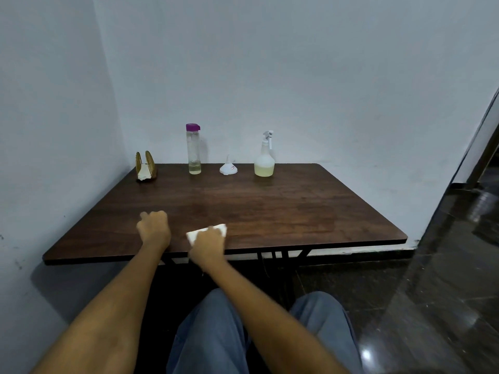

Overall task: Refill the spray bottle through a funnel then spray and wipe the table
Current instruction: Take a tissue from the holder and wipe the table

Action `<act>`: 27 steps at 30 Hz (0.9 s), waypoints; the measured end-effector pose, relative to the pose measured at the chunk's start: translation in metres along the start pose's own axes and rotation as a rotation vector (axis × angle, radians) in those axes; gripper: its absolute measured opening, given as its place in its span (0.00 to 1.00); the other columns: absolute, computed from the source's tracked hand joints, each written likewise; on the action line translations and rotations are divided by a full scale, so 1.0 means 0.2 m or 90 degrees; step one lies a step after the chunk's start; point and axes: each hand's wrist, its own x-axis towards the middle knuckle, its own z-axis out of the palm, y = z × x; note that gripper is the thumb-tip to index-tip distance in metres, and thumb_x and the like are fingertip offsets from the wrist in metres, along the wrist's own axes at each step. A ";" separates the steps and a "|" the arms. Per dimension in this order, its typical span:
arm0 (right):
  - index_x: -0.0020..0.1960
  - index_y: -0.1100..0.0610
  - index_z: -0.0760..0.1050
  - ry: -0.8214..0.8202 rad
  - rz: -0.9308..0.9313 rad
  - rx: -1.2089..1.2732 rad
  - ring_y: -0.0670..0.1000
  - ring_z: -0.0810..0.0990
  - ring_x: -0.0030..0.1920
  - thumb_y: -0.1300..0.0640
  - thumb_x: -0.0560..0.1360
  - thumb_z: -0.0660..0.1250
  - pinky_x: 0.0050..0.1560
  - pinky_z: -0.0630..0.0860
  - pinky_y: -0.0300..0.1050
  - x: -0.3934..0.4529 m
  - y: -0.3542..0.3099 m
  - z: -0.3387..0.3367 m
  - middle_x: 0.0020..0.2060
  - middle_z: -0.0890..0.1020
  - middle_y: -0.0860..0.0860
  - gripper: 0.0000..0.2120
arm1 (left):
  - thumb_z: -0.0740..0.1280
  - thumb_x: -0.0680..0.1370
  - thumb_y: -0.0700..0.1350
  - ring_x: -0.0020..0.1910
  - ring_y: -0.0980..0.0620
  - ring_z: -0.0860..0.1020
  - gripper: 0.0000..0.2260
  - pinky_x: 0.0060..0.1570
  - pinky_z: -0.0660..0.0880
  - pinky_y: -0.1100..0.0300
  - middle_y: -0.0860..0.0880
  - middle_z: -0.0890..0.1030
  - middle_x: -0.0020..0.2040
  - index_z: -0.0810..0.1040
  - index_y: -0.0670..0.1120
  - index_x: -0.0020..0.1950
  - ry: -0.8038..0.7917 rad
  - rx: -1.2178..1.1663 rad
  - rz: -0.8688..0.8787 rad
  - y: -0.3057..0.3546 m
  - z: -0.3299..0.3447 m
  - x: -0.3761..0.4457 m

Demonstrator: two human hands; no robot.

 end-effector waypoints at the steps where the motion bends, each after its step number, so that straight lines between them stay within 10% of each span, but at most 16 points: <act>1: 0.56 0.61 0.77 -0.006 -0.025 0.002 0.59 0.74 0.59 0.54 0.75 0.63 0.58 0.69 0.51 -0.01 -0.08 0.02 0.56 0.79 0.59 0.15 | 0.62 0.79 0.39 0.64 0.44 0.70 0.10 0.54 0.73 0.55 0.44 0.78 0.60 0.75 0.43 0.60 0.005 0.002 -0.003 -0.01 -0.01 0.00; 8: 0.61 0.63 0.74 0.024 0.018 0.054 0.59 0.72 0.61 0.50 0.74 0.65 0.61 0.68 0.49 -0.03 0.05 -0.03 0.60 0.74 0.60 0.21 | 0.62 0.79 0.39 0.64 0.43 0.70 0.10 0.55 0.73 0.54 0.42 0.77 0.60 0.76 0.42 0.59 0.001 0.007 0.000 0.00 -0.01 -0.01; 18: 0.57 0.60 0.77 0.098 0.385 -0.003 0.56 0.79 0.56 0.49 0.73 0.65 0.53 0.74 0.44 -0.13 1.04 -0.25 0.57 0.77 0.58 0.18 | 0.61 0.80 0.40 0.63 0.44 0.70 0.09 0.52 0.73 0.55 0.43 0.78 0.57 0.76 0.42 0.58 -0.010 -0.019 0.047 0.17 -0.01 -0.03; 27: 0.58 0.60 0.77 0.065 0.225 0.001 0.55 0.75 0.60 0.50 0.74 0.63 0.59 0.68 0.45 0.00 0.63 -0.17 0.59 0.77 0.57 0.17 | 0.57 0.82 0.45 0.61 0.42 0.73 0.18 0.50 0.75 0.53 0.42 0.79 0.58 0.65 0.41 0.71 0.050 -0.112 0.047 0.16 0.08 -0.03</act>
